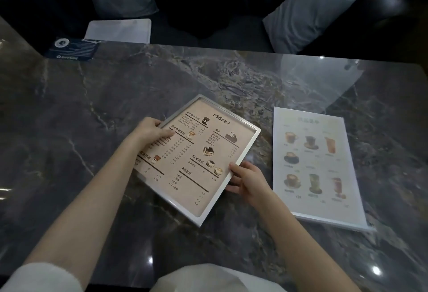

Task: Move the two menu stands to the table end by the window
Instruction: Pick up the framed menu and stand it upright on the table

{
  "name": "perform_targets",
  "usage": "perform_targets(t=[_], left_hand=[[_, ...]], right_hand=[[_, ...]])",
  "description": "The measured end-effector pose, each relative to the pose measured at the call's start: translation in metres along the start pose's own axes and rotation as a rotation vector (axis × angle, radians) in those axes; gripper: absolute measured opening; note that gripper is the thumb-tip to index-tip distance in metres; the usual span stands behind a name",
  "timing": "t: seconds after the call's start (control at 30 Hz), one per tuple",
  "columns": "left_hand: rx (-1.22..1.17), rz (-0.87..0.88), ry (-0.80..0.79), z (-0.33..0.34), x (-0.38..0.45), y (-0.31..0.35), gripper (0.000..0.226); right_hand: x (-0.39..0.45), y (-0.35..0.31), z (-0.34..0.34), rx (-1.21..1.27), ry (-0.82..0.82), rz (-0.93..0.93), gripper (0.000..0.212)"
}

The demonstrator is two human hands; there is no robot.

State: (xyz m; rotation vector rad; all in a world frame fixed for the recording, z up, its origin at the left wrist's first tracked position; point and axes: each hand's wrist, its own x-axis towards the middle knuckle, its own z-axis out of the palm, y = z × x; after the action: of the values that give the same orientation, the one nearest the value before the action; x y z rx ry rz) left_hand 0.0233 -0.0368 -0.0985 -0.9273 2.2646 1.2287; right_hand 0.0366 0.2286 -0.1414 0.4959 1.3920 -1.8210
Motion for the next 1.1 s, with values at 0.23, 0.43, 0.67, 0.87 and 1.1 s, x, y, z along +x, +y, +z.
perform_targets(t=[0.23, 0.43, 0.67, 0.87, 1.1], left_hand=[[-0.058, -0.032, 0.005, 0.001, -0.008, 0.002, 0.038], [-0.150, 0.033, 0.053, -0.010, -0.022, 0.016, 0.035], [-0.321, 0.160, 0.104, -0.027, -0.032, 0.043, 0.045], [-0.476, 0.265, 0.103, -0.028, -0.026, 0.046, 0.043], [-0.545, 0.331, 0.057, -0.025, -0.013, 0.036, 0.043]], right_hand=[[-0.007, -0.006, 0.002, -0.017, 0.005, 0.020, 0.012], [-0.023, -0.029, 0.012, -0.081, -0.008, -0.106, 0.010], [-0.046, -0.071, 0.022, -0.154, 0.006, -0.350, 0.023], [-0.053, -0.090, 0.025, -0.230, 0.018, -0.477, 0.019], [-0.056, -0.077, 0.030, -0.230, -0.018, -0.606, 0.016]])
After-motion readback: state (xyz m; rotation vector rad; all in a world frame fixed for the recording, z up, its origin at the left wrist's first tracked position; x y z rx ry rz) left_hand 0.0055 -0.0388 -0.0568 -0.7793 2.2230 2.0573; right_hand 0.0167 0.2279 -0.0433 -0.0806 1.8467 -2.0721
